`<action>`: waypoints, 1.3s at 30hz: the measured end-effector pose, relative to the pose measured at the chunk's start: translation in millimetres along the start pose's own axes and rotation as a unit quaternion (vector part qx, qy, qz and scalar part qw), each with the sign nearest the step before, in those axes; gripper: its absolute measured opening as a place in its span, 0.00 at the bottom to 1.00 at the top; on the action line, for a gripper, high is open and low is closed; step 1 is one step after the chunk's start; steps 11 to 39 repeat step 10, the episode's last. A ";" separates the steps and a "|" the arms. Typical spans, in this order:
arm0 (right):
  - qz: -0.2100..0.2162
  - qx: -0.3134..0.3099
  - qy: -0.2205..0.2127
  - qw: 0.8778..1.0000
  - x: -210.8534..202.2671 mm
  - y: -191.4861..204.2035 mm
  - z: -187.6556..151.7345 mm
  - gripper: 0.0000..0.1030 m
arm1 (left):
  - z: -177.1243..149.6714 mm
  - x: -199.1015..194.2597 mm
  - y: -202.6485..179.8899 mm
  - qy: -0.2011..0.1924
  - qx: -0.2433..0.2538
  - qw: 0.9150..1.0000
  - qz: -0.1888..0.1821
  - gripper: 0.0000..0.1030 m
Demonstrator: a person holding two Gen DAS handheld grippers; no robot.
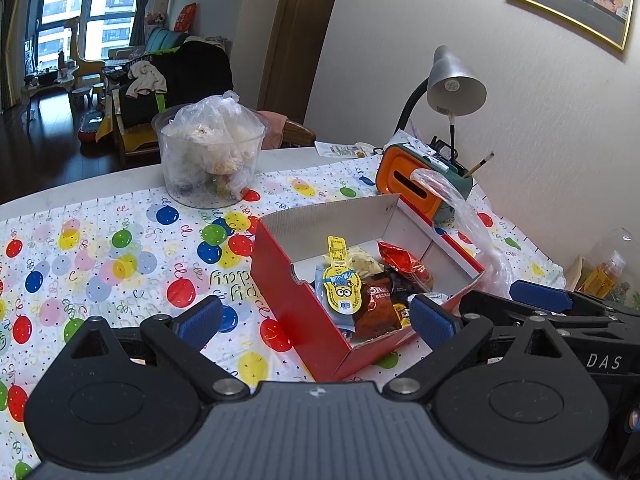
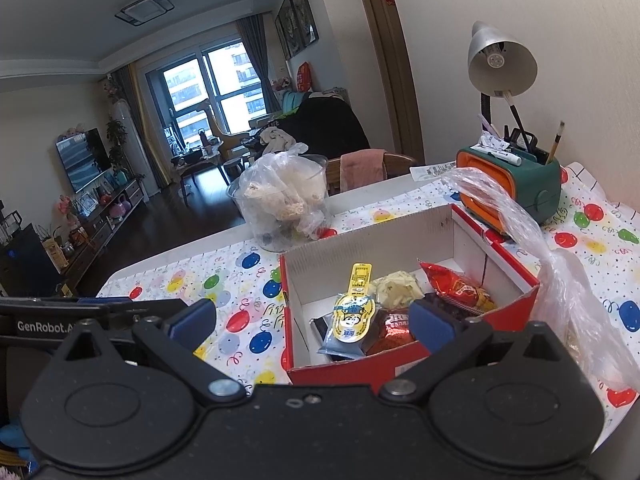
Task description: Organize snacks
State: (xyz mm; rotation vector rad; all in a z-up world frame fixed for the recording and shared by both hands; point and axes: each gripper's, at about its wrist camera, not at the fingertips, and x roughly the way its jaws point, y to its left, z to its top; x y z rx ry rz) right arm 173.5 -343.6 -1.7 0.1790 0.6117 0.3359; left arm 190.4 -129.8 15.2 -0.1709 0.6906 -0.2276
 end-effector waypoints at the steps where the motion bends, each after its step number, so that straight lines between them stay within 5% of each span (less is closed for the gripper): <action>1: -0.001 0.000 0.000 1.000 -0.1 0.4 -0.5 1.00 | -0.3 0.3 0.1 0.000 0.000 1.000 -0.001 0.98; 39: -0.010 0.005 0.005 1.000 -2.9 4.2 -2.9 1.00 | -3.5 1.5 5.7 0.011 -0.008 1.000 -0.013 0.98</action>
